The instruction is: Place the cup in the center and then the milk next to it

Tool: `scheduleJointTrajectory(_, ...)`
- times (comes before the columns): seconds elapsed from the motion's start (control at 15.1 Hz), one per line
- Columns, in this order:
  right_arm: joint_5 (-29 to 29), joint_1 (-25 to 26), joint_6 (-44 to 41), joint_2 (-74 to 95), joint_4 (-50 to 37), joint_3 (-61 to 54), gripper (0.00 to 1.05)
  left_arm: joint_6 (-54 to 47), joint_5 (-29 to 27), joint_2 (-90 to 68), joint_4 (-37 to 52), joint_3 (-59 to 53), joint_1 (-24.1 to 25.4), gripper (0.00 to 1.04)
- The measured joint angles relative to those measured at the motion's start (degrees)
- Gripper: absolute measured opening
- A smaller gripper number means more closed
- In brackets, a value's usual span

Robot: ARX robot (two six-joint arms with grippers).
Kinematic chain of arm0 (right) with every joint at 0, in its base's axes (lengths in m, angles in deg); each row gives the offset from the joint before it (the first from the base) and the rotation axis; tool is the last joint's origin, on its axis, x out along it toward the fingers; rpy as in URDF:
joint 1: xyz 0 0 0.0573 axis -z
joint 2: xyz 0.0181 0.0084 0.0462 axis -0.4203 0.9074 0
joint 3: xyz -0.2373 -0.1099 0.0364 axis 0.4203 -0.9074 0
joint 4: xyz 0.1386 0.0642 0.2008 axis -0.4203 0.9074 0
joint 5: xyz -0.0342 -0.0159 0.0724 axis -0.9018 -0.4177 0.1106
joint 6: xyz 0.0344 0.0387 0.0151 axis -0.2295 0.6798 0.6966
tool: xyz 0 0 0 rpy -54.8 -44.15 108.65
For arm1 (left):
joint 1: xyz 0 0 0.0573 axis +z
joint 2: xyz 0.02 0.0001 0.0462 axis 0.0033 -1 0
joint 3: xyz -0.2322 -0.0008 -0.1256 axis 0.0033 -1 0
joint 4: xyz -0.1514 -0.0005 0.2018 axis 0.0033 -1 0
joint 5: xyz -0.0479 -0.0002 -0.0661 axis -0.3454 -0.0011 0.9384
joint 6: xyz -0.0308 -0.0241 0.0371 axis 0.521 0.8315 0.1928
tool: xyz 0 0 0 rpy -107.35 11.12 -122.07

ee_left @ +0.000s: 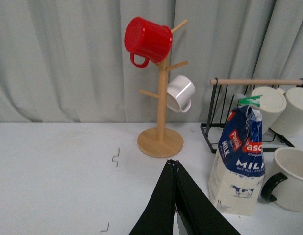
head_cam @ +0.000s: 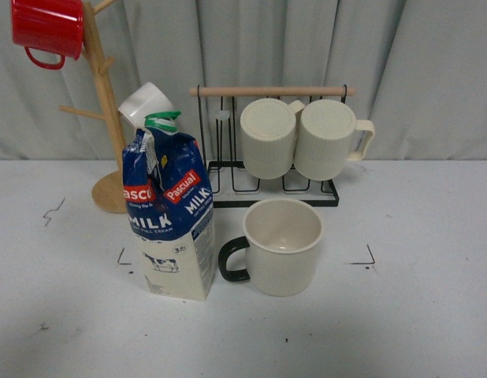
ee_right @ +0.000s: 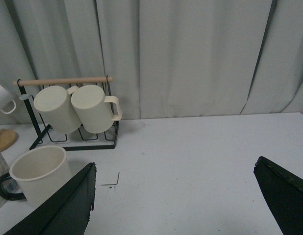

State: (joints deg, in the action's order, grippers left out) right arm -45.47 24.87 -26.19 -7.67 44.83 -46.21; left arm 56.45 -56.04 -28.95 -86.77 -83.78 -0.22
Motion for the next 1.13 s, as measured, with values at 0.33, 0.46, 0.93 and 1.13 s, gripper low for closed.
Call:
scheduleJointTrajectory(0.33,0.0,0.0,0.0,0.0,0.0,0.0,0.98,0.0,0.0,0.1,-0.6,-0.3,0.0,0.02)
scheduleJointTrajectory(0.46,0.0,0.0,0.0,0.0,0.0,0.0,0.98,0.0,0.0,0.1,-0.6,-0.3,0.0,0.02)
scheduleJointTrajectory(0.93,0.0,0.0,0.0,0.0,0.0,0.0,0.98,0.0,0.0,0.1,-0.6,-0.3,0.0,0.83)
scheduleJointTrajectory(1.13,0.0,0.0,0.0,0.0,0.0,0.0,0.98,0.0,0.0,0.1,-0.6,-0.3,0.0,0.98)
